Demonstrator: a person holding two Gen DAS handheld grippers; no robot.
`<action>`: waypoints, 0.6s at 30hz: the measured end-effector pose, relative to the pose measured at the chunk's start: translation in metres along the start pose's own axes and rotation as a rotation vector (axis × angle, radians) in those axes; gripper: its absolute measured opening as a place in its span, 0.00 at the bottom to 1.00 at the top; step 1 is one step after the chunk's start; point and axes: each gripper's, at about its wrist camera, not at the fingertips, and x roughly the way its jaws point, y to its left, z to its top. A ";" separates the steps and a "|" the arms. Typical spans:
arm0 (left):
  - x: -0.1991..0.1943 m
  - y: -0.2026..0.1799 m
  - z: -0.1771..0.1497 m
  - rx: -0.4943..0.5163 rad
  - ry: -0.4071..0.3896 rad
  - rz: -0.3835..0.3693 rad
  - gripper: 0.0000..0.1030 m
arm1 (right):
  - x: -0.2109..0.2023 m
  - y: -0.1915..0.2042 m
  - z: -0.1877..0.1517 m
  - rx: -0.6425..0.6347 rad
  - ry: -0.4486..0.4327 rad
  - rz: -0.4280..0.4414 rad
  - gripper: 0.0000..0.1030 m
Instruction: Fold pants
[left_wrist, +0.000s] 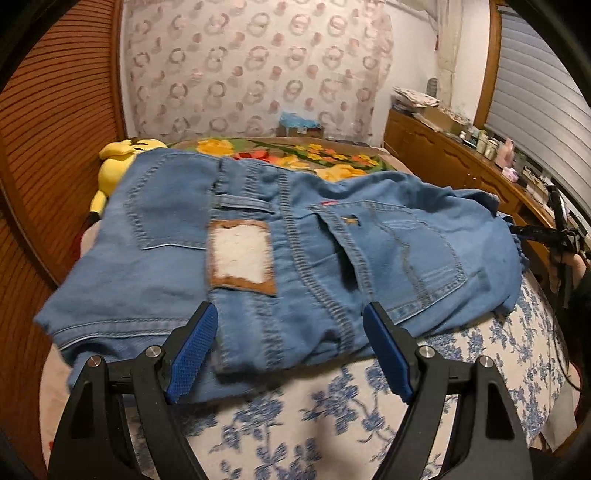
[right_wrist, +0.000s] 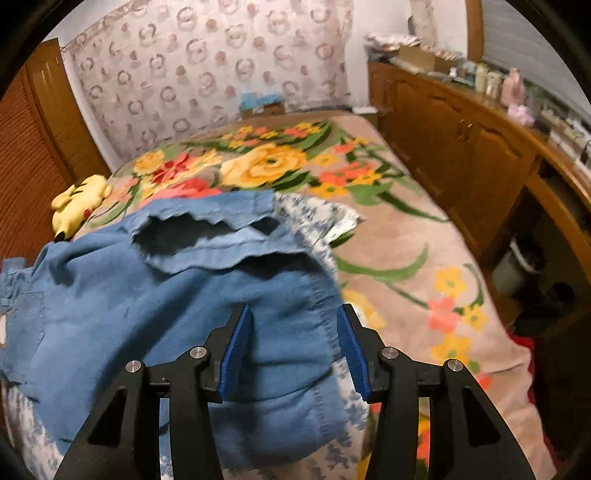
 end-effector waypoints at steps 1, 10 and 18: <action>-0.001 0.002 -0.001 -0.003 -0.002 0.006 0.79 | 0.000 -0.003 0.000 0.010 0.000 -0.002 0.49; 0.006 0.035 -0.011 -0.058 0.008 0.080 0.78 | 0.008 -0.005 -0.004 0.060 0.044 0.024 0.48; 0.011 0.033 -0.019 -0.060 0.003 0.041 0.51 | -0.018 0.009 -0.001 -0.050 -0.002 0.044 0.07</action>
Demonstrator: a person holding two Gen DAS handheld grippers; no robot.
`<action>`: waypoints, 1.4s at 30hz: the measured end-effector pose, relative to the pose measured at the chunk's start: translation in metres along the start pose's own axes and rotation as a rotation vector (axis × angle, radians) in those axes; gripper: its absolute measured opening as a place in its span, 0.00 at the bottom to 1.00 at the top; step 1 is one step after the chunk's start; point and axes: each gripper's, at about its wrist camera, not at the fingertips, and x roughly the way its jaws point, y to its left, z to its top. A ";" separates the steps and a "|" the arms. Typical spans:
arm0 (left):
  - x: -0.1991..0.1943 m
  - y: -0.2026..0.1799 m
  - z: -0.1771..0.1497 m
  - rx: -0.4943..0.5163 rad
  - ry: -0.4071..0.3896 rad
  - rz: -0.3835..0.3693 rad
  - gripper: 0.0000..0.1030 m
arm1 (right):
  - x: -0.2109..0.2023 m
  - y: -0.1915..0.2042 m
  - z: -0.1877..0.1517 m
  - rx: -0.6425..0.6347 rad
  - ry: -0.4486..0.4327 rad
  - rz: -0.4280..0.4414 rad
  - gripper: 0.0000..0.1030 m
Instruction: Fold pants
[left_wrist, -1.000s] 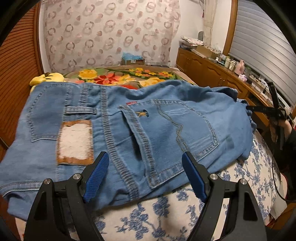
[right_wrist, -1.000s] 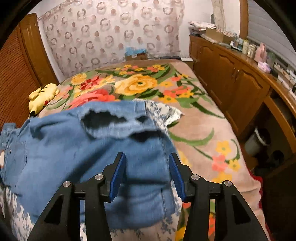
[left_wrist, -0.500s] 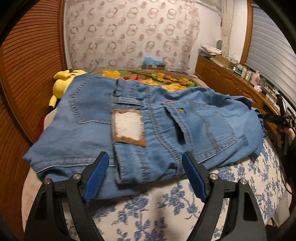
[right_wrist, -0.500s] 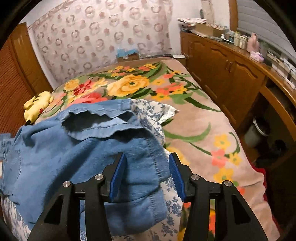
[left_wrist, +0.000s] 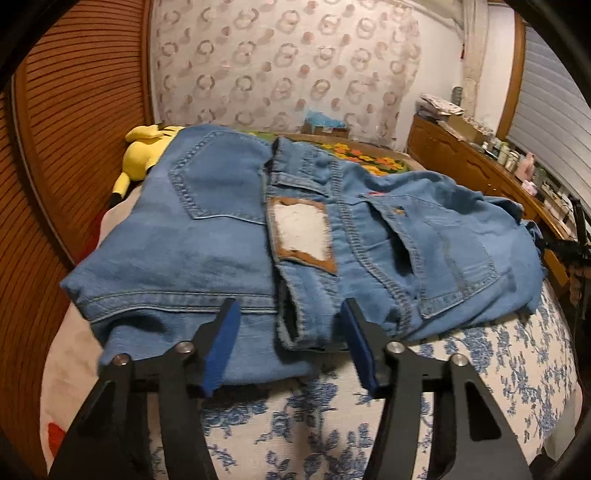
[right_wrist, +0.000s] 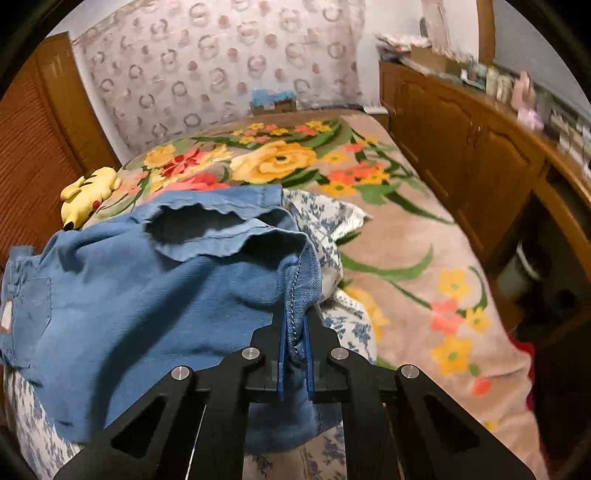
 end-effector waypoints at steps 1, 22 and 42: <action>0.000 -0.003 -0.001 0.007 0.000 -0.013 0.50 | -0.009 0.000 -0.001 0.004 -0.023 -0.002 0.06; -0.032 -0.021 0.023 0.070 -0.112 -0.053 0.18 | -0.018 -0.002 -0.047 0.083 0.008 0.003 0.07; -0.002 -0.021 0.015 0.057 -0.039 -0.047 0.18 | 0.010 -0.027 -0.043 0.302 0.091 0.096 0.59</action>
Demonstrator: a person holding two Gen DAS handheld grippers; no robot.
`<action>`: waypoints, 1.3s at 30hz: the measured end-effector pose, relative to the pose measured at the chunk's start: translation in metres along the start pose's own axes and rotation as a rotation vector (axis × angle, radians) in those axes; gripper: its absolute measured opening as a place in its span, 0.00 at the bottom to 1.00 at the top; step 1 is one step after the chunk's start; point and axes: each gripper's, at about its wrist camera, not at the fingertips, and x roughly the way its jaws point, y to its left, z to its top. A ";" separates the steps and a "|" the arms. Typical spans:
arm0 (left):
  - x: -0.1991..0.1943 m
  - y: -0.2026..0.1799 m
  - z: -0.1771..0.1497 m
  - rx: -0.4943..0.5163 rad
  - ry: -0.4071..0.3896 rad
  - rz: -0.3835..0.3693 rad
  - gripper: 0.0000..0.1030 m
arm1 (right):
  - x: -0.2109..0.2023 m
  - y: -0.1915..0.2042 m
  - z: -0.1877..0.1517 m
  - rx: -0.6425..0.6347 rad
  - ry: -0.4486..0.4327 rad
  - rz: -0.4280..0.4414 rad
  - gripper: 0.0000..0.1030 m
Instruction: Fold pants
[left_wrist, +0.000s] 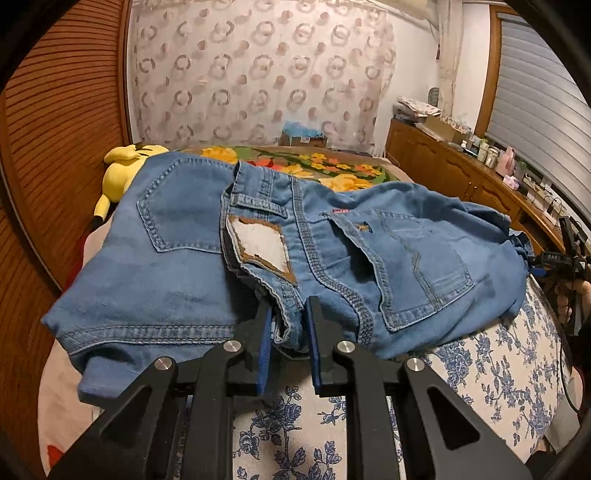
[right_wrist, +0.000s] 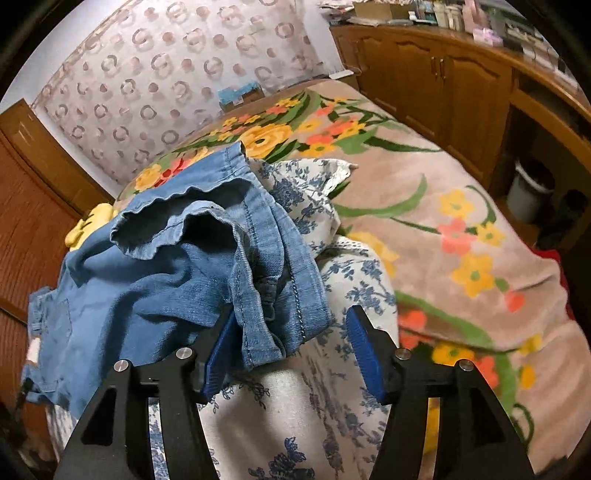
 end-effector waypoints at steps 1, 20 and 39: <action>0.001 -0.001 0.000 0.003 0.001 0.001 0.18 | 0.001 -0.002 0.001 0.003 0.007 0.012 0.59; -0.061 -0.018 0.067 0.049 -0.208 -0.028 0.15 | -0.085 0.030 0.020 -0.216 -0.304 0.056 0.16; -0.090 -0.021 0.094 0.110 -0.269 -0.040 0.09 | -0.132 0.066 0.022 -0.351 -0.422 0.057 0.15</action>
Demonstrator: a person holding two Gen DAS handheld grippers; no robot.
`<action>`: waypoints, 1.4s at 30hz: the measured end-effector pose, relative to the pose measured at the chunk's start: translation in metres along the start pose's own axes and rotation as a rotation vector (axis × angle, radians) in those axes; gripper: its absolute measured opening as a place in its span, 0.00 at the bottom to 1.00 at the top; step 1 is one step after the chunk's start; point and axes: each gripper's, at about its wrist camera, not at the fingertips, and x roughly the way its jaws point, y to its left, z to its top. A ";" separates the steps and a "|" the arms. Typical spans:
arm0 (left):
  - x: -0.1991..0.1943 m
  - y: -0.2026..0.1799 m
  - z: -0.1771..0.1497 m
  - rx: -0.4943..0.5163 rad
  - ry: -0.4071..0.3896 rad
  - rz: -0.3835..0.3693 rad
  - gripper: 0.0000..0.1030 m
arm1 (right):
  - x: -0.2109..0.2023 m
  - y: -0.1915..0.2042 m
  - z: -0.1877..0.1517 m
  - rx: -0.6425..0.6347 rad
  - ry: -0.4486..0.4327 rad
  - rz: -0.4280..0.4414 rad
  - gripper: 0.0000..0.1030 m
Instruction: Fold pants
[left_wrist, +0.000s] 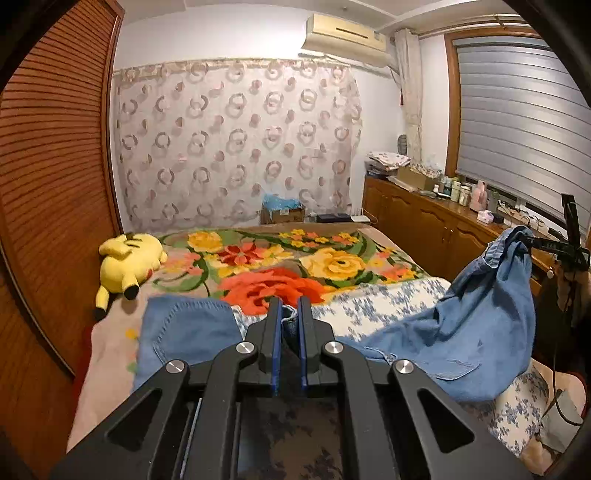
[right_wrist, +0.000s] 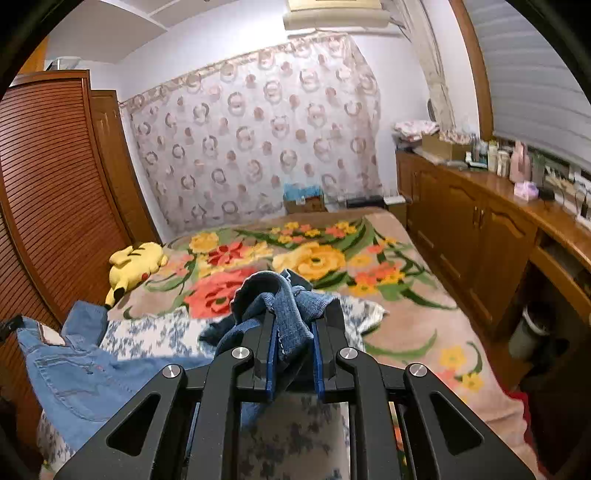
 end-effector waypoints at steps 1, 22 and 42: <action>0.001 0.001 0.005 0.005 -0.004 0.002 0.09 | 0.000 0.001 0.008 -0.004 -0.012 0.005 0.15; -0.074 0.054 -0.081 -0.074 0.006 0.126 0.08 | -0.034 0.020 -0.126 -0.078 0.112 0.119 0.14; -0.131 0.049 -0.148 -0.112 0.011 0.135 0.08 | -0.092 0.015 -0.193 -0.057 0.149 0.112 0.14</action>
